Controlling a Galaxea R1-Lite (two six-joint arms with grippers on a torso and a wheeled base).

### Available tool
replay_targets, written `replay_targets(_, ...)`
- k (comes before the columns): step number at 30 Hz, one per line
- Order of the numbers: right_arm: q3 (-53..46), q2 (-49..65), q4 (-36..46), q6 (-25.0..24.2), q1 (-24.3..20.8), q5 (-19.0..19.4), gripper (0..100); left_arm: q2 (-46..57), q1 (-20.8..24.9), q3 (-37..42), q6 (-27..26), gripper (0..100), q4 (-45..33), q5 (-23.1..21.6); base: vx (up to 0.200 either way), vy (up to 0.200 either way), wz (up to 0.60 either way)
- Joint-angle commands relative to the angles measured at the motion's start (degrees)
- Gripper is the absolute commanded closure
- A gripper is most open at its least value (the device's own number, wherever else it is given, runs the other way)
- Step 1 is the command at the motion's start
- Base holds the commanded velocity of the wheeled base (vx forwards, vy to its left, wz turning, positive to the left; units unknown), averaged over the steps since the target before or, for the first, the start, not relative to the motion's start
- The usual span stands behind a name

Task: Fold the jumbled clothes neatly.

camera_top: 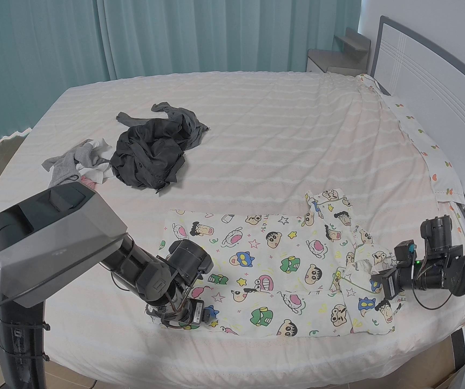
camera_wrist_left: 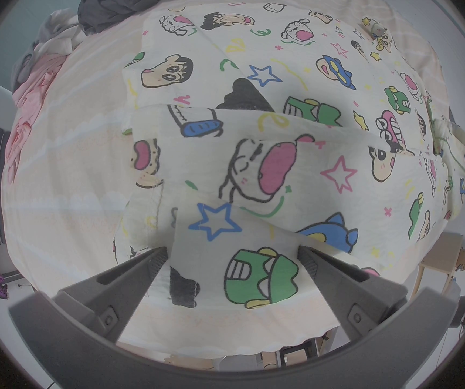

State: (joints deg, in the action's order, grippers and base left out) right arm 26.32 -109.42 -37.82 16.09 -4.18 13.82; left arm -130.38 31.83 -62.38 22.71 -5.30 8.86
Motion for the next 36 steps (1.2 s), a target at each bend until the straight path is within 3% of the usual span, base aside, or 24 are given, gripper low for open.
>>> replay_targets(1, -8.83, 0.44, -7.36, -0.1, 0.05, 2.08, 100, -0.23, -0.01, 0.5, 0.05, 0, 0.12, 0.01, 0.0, 0.0, 0.0)
replay_targets(5, -14.1, -0.88, -12.37, -0.01, 0.05, 4.37, 100, -0.23, -0.01, 0.68, 0.05, 0, 0.12, -0.07, 0.0, 0.0, 0.0)
replay_targets(10, -19.82, -4.57, -24.76, -0.01, -0.3, 7.45, 100, -0.23, -0.01, 0.94, 0.05, 0, 0.12, -0.07, 0.0, 0.0, 0.0)
replay_targets(17, -26.32, -9.58, -35.13, 0.17, -0.74, 8.15, 100, -0.58, 0.07, 1.3, 0.76, 0, 0.21, -0.07, 0.0, 0.0, 0.0)
replay_targets(23, -26.32, -10.28, -34.87, 0.08, 0.58, 8.24, 100, -0.75, -0.01, 1.38, 0.84, 0, 0.21, -0.07, 0.0, 0.0, 0.0)
replay_targets(31, -26.32, -1.76, -19.75, 0.34, -0.56, 8.15, 100, -1.11, -0.01, 1.3, 0.93, 0, 0.29, -0.07, 0.0, 0.0, 0.0)
replay_targets(36, -26.32, -3.34, -19.49, 0.43, 0.14, 7.97, 100, -1.11, -0.01, 1.3, 0.93, 0, 0.29, -0.07, 0.0, 0.0, 0.0)
